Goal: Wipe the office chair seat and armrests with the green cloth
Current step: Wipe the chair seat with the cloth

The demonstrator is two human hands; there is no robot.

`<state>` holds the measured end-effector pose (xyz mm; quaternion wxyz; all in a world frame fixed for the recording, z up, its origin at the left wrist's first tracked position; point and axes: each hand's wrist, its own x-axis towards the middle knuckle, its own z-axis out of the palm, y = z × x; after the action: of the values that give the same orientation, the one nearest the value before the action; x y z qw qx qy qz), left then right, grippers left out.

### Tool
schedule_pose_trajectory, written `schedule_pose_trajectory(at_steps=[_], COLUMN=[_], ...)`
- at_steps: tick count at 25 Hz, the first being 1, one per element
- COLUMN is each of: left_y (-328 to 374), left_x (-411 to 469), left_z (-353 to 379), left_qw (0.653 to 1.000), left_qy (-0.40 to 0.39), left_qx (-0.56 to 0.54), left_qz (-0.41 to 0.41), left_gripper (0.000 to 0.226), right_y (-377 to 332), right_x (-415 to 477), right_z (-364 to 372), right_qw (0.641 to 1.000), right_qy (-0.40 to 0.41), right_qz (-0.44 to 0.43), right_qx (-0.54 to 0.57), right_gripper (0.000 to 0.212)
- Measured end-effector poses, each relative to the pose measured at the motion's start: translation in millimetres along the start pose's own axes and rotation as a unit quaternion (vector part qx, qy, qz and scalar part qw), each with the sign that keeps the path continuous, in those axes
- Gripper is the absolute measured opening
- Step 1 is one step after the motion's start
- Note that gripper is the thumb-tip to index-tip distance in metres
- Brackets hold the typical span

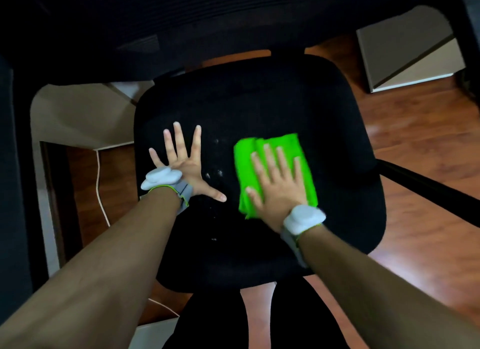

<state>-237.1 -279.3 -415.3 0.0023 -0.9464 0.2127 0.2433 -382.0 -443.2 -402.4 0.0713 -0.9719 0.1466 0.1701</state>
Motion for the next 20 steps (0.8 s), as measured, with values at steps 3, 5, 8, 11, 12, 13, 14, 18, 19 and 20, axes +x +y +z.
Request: schedule_pose_trajectory(at_steps=[3, 5, 8, 11, 12, 13, 14, 18, 19, 20], left_y=[-2.3, -2.3, -0.8, 0.2, 0.6, 0.5, 0.7, 1.9, 2.0, 2.0], left_x=[-0.6, -1.4, -0.8, -0.8, -0.9, -0.6, -0.8, -3.1, -4.0, -4.7], left_z=[0.6, 0.1, -1.2, -2.9, -3.5, -4.9, -6.2, -8.6, -8.5, -7.9], left_qw=[1.000, 1.000, 1.000, 1.000, 0.999, 0.999, 0.999, 0.998, 0.999, 0.999], left_qy=[0.000, -0.001, -0.005, -0.019, -0.024, -0.030, -0.037, -0.054, -0.051, -0.046], left_qx=[0.005, 0.010, 0.011, 0.011, 0.011, 0.009, 0.008, 0.005, 0.007, 0.012], left_qz=[-0.003, -0.005, -0.011, -0.017, -0.021, -0.025, -0.026, -0.017, -0.016, -0.016], left_gripper=[0.170, 0.170, 0.169, 0.170, 0.170, 0.171, 0.171, 0.170, 0.170, 0.169], right_y=[16.9, 56.4, 80.8, 20.5, -4.7, -21.7, -24.8, 55.8, 76.2, 86.7], right_x=[-13.8, -8.0, -12.2, -14.5, -17.2, -20.8, -23.2, -22.6, -22.3, -21.4], right_z=[0.8, -4.2, -5.0, -0.2, 2.6, 4.6, 5.4, -0.8, -4.2, -6.6], right_qw=[0.996, 1.000, 0.986, 0.993, 0.998, 1.000, 0.998, 1.000, 0.998, 0.994], right_qy=[-0.001, 0.006, 0.024, 0.010, -0.006, -0.011, -0.010, 0.004, 0.004, 0.001], right_qz=[-0.089, 0.010, 0.163, 0.111, 0.045, -0.016, -0.058, 0.010, 0.063, 0.107], right_qx=[-0.022, -0.008, 0.022, 0.042, 0.034, 0.023, 0.010, -0.004, -0.001, 0.007], right_gripper=[0.067, 0.067, 0.068, 0.073, 0.073, 0.071, 0.069, 0.066, 0.066, 0.067])
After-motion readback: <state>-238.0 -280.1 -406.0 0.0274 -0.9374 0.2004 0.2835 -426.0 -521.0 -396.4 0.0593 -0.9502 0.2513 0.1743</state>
